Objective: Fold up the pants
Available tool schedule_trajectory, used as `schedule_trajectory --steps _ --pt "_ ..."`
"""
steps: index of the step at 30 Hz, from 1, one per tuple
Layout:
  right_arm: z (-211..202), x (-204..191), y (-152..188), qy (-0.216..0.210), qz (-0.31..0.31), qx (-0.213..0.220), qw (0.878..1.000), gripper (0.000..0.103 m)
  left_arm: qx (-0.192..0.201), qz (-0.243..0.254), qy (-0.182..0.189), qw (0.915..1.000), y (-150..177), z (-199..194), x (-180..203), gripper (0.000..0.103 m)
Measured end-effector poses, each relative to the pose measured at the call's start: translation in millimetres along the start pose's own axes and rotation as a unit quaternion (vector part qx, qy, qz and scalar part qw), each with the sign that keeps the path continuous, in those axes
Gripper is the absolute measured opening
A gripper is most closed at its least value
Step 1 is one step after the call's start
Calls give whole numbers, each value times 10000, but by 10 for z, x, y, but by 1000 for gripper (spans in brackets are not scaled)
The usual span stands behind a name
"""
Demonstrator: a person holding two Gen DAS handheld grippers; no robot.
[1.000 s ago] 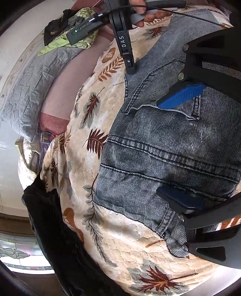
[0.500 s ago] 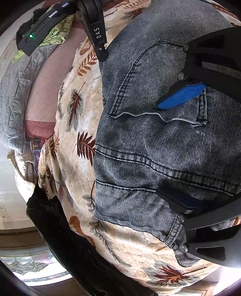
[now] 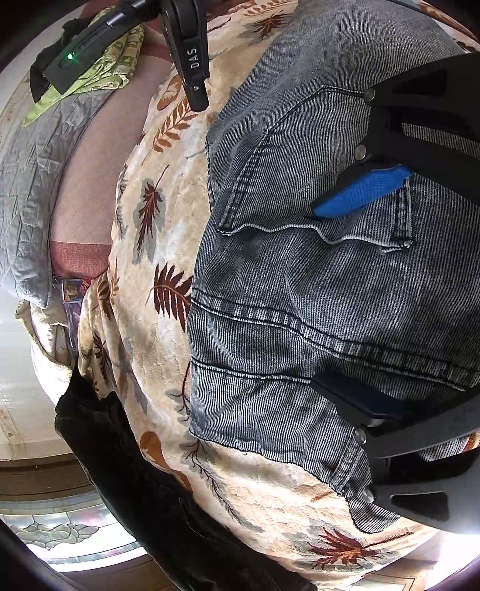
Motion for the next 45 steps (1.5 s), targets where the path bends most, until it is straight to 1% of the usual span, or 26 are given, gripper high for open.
schedule_trajectory --steps 4,6,7,8,9,10,12,17,19,20,22,24,26,27,29,30,31,33,34,37,38,40,42,43,44,45 --pt "-102 38 199 -695 351 -98 9969 5 4 -5 29 10000 6 -6 -5 86" --pt "-3 47 326 -903 506 -334 9941 5 5 -4 26 10000 6 -5 -7 86" --pt "108 65 368 -715 498 -481 9950 5 6 1 21 10000 6 -6 -5 86" --pt "223 91 403 -343 466 -593 9966 5 6 2 25 10000 5 -5 -5 86" --pt "312 150 418 -8 499 -656 9966 5 7 7 29 10000 8 -7 -5 86" --pt "336 224 416 141 632 -623 9960 5 13 14 34 10000 12 -8 -6 86" --pt "248 334 419 -36 928 -448 9947 5 25 33 42 10000 22 -10 -4 86" --pt "-93 308 512 -398 843 -45 9956 5 26 25 16 10000 24 -7 -5 86" --pt "-89 258 568 -921 874 -199 9917 5 27 27 10 10000 25 -10 -6 86" --pt "-24 249 608 -1010 901 -329 9903 5 30 24 7 10000 26 -12 -7 86" --pt "216 270 697 -621 839 -657 9924 5 30 29 -4 10000 23 -13 4 86" --pt "215 399 738 -513 1192 -454 9905 5 39 43 -12 10000 22 -18 6 86" --pt "3 481 807 -559 1548 -122 9863 6 60 39 21 10000 28 -27 0 86" --pt "-113 491 878 -554 1636 35 9850 8 64 40 22 10000 29 -32 4 86" --pt "-258 469 1094 -708 1797 81 9811 21 67 34 8 10000 25 -32 7 86" --pt "-274 466 1202 -825 1837 73 9795 32 74 38 -7 10000 28 -34 12 86" --pt "-251 486 1309 -794 1885 45 9788 42 84 43 -23 10000 30 -36 17 86" --pt "-34 672 1464 -573 2068 -220 9765 50 98 52 -34 9999 28 -40 21 86" --pt "35 817 1554 -604 2383 -343 9687 50 115 40 -17 9999 31 -51 18 86" --pt "-181 1224 1857 -1658 3439 178 9241 50 338 -67 108 9993 58 -175 -27 86" --pt "-285 1347 1979 -1763 3625 359 9144 51 414 -75 112 9991 79 -220 -42 86" --pt "-383 1620 2248 -1706 3979 452 9003 67 494 -106 96 9987 112 -279 -66 86" --pt "-265 1971 2506 -1720 4431 338 8792 69 437 -67 152 9989 132 -268 -60 86" --pt "-110 2163 2652 -1730 4773 170 8614 69 410 -16 120 9991 144 -252 -47 86" --pt "54 2333 2799 -1974 5134 80 8351 68 408 48 92 9991 154 -246 -32 86" --pt "136 2464 2908 -2452 5451 181 8015 67 420 98 78 9990 159 -256 -17 86"
Point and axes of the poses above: each gripper's, at about its wrist camera, not at the fingertips, and z roughly the way its jaws point, x to its right, y to its underside, the point moved 1 cm from there along z, roughly the way its jaws point, and after that the axes turned 5 degrees about y, right-handed, at the moved point
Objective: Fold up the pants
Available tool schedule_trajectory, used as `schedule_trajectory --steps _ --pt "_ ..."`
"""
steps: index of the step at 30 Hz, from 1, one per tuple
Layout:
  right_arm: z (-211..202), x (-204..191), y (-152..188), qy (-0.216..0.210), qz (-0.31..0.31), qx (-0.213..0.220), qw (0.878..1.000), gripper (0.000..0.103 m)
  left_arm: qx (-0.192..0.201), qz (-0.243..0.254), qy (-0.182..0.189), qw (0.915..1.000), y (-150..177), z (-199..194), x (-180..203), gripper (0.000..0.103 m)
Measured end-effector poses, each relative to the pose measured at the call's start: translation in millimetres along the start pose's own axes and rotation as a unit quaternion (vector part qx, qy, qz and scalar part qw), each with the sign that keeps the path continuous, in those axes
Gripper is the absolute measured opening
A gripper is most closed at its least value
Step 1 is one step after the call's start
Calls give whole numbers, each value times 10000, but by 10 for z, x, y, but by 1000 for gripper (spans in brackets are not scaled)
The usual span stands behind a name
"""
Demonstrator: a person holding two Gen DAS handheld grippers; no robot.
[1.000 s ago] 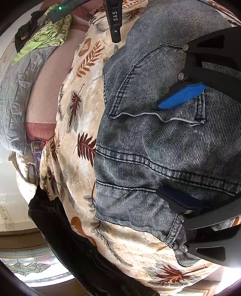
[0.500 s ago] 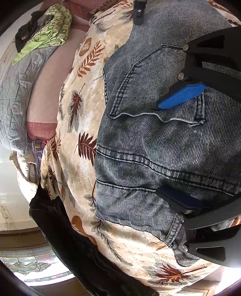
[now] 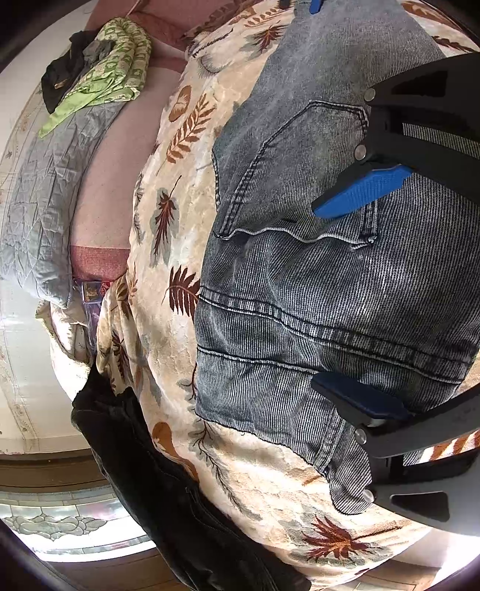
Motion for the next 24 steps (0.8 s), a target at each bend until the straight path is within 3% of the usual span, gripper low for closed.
schedule_trajectory --steps 2,4,6,7,10,12,15,16,17,18,21,24 --pt "-179 11 -45 -494 263 170 9983 68 84 23 10 10000 -8 -64 -1 86" --pt "-313 -149 -53 -849 -264 419 9952 69 191 51 -46 9998 -10 -131 30 86" --pt "-236 -139 -128 -188 -537 547 9969 74 153 134 -44 9998 -13 -176 120 86" --pt "-105 -25 -190 58 -402 400 9984 73 145 195 6 9997 -7 -214 184 86" --pt "-187 104 -265 -593 96 530 9968 74 243 452 203 9985 38 -393 407 86" --pt "-352 11 -187 -1142 -59 554 9919 74 249 521 317 9978 94 -478 547 86" --pt "-318 -120 -21 -1445 -372 218 9886 81 137 569 588 9966 182 -512 788 86" --pt "-194 -143 -12 -1223 -558 45 9909 83 79 646 666 9957 212 -502 879 86" --pt "-54 -117 -21 -676 -664 -30 9955 83 3 732 746 9945 241 -492 963 86" --pt "12 -71 -29 -428 -615 4 9972 75 -117 778 814 9936 262 -481 1015 86" --pt "-262 -170 100 -696 -619 345 9951 75 -206 517 853 9948 259 -543 905 86" --pt "-534 -272 462 -992 -904 272 9906 77 -104 202 393 9990 163 -605 562 86"
Point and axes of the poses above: each gripper's, at about its wrist camera, not at the fingertips, and z roughly the way its jaws point, x to its right, y to its underside, the point moved 1 cm from there along z, roughly the way its jaws point, and after that the axes turned 5 degrees about y, right-handed, at the moved point
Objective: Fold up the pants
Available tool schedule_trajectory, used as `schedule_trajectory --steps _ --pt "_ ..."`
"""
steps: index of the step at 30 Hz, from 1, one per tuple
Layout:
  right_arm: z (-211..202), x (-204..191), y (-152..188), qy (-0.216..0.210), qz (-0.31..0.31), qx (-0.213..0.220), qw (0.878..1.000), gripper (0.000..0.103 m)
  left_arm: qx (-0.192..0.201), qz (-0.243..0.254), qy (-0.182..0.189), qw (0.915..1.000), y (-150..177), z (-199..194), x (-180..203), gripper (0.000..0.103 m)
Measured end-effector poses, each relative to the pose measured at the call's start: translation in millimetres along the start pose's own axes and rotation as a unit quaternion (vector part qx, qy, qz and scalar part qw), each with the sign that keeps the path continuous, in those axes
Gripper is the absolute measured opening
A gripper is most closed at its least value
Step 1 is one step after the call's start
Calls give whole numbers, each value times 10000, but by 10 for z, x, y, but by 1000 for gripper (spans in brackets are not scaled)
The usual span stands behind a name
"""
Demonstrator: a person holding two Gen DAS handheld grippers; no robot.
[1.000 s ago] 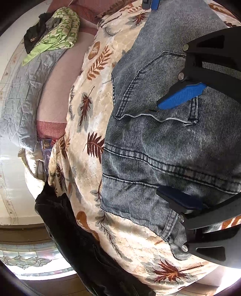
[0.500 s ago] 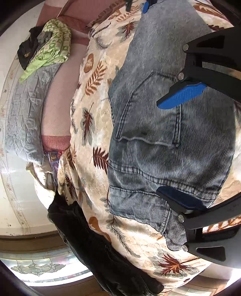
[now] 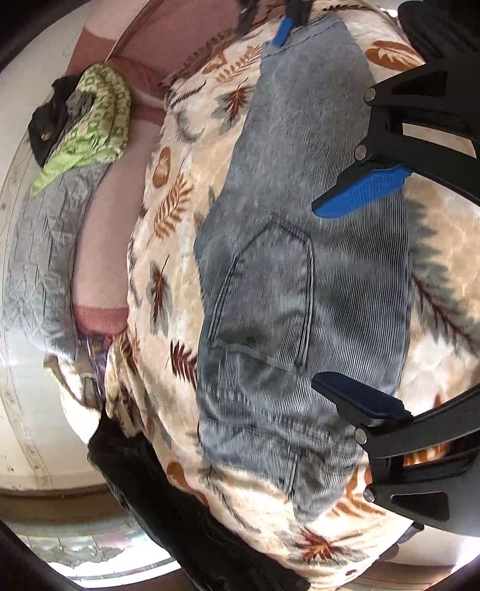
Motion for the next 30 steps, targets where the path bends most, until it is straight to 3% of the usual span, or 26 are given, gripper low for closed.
schedule_trajectory --steps 2,4,6,8,10,13,15,17,19,20,21,23,28,30 --pt "-57 -57 278 -80 -186 -196 9996 79 149 -196 -383 9990 -82 -32 -273 86" --pt "-5 8 509 223 -277 -392 9986 81 -29 -295 -815 9962 -130 94 -531 88" --pt "92 206 666 460 -206 -534 9973 81 -1261 -408 -1266 9831 -22 531 -782 91" --pt "50 234 667 332 -90 -320 9989 81 -1090 -685 -1067 9859 26 540 -919 96" --pt "45 235 681 331 -36 -261 9991 82 -1054 -521 -1140 9865 -26 429 -854 96" --pt "2 214 746 247 -50 -45 9997 82 -249 -157 -877 9957 -138 92 -641 96" --pt "7 198 744 160 -47 -1 9999 85 157 106 -849 9962 -185 -42 -514 96" --pt "40 250 727 120 150 -19 9998 86 6 176 -902 9958 -168 77 -498 96" --pt "39 280 712 21 264 1 9996 86 -865 31 -967 9915 -16 468 -596 97" --pt "24 306 709 -28 313 9 9995 86 -977 -81 -838 9917 73 588 -658 99" --pt "20 314 703 -60 344 20 9994 86 -590 -257 -743 9952 96 529 -719 103" --pt "20 314 706 -62 320 30 9995 86 -626 -328 -688 9951 61 449 -728 103" --pt "47 244 734 148 92 70 9998 88 456 -193 -540 9973 -67 65 -639 103" --pt "65 218 744 198 34 108 9997 90 699 -272 -531 9958 -145 44 -684 103"
Point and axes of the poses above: each gripper's, at about its wrist camera, not at the fingertips, and z roughly the way its jaws point, x to its right, y to its underside, the point moved 1 cm from there along z, roughly the way its jaws point, and after that the axes turned 5 degrees about y, right-handed, at the moved point
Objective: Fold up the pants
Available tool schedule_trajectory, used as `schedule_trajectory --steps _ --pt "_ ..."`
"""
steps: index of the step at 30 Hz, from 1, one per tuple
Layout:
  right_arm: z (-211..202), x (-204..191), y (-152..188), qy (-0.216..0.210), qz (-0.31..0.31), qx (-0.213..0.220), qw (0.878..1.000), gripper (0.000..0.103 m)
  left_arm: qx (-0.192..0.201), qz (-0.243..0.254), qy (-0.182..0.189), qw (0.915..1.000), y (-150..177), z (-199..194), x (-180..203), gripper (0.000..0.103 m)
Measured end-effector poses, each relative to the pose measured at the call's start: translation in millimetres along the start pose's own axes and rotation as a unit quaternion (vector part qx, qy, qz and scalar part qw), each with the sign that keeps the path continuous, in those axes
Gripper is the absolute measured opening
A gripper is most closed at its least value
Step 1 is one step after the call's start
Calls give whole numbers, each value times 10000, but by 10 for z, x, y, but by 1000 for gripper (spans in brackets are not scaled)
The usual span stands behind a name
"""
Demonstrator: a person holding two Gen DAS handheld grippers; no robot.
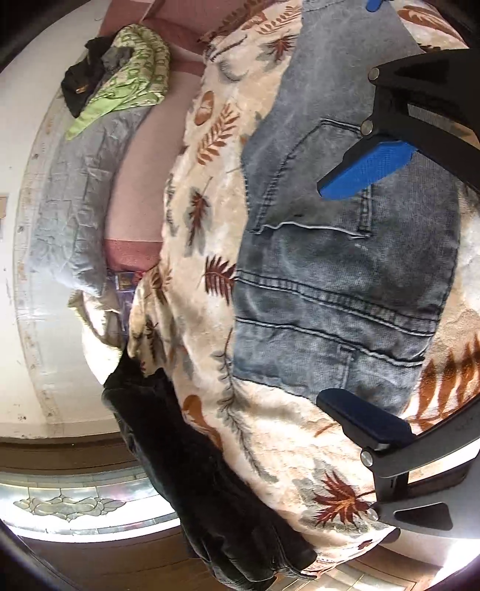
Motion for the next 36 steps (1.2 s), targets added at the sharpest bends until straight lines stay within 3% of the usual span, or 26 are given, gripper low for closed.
schedule_trajectory --steps 1,3,4,5,9,13,15,17,18,19,20,23,27,28,33,36 --pt "9 -16 6 32 -30 18 10000 91 -160 -68 -9 9998 -4 94 -39 103" --pt "25 -49 13 114 -112 30 9999 92 -1320 -159 -92 9911 91 559 -115 103" --pt "35 -62 14 147 -139 34 9998 92 -1416 -307 -5 9895 142 609 -134 103" --pt "45 -70 15 173 -161 35 9997 93 -1163 -287 -10 9928 119 536 -120 103" --pt "4 -93 -21 247 27 -42 9997 93 -852 -42 21 9963 108 426 -45 103" --pt "-376 -179 -56 -378 185 392 9983 93 -62 307 -8 9995 60 139 90 103" --pt "-443 -103 -70 -147 198 459 9986 93 10 391 161 9991 21 103 190 103" --pt "-354 168 -78 229 503 266 9981 93 -46 468 418 9980 -15 61 339 103" --pt "-290 357 -70 195 972 94 9950 91 -75 555 548 9969 -21 38 437 103" --pt "-335 437 -85 -78 1262 193 9918 91 -99 644 637 9958 -28 15 538 103" --pt "-397 436 -120 -174 1272 235 9914 91 -139 730 692 9948 -9 -43 642 103" --pt "-742 373 -146 -302 778 1000 9915 91 -240 927 937 9910 47 -138 961 103" --pt "-1085 716 29 -668 1446 1605 9741 91 -403 1181 1281 9839 138 -218 1411 103" --pt "-1145 803 74 -594 1631 1669 9706 91 -451 1267 1337 9819 159 -216 1530 103" --pt "-1353 1040 145 -658 1767 1742 9665 92 -765 1549 1551 9727 304 -155 1989 103" --pt "-1287 1103 76 -434 1854 1418 9714 91 -886 1626 1558 9703 390 -125 2141 103"
Point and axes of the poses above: each gripper's, at about its wrist camera, not at the fingertips, and z roughly the way its jaws point, x to its right, y to its underside, the point moved 1 cm from there along z, roughly the way its jaws point, and after that the axes turned 5 degrees about y, right-handed, at the moved point
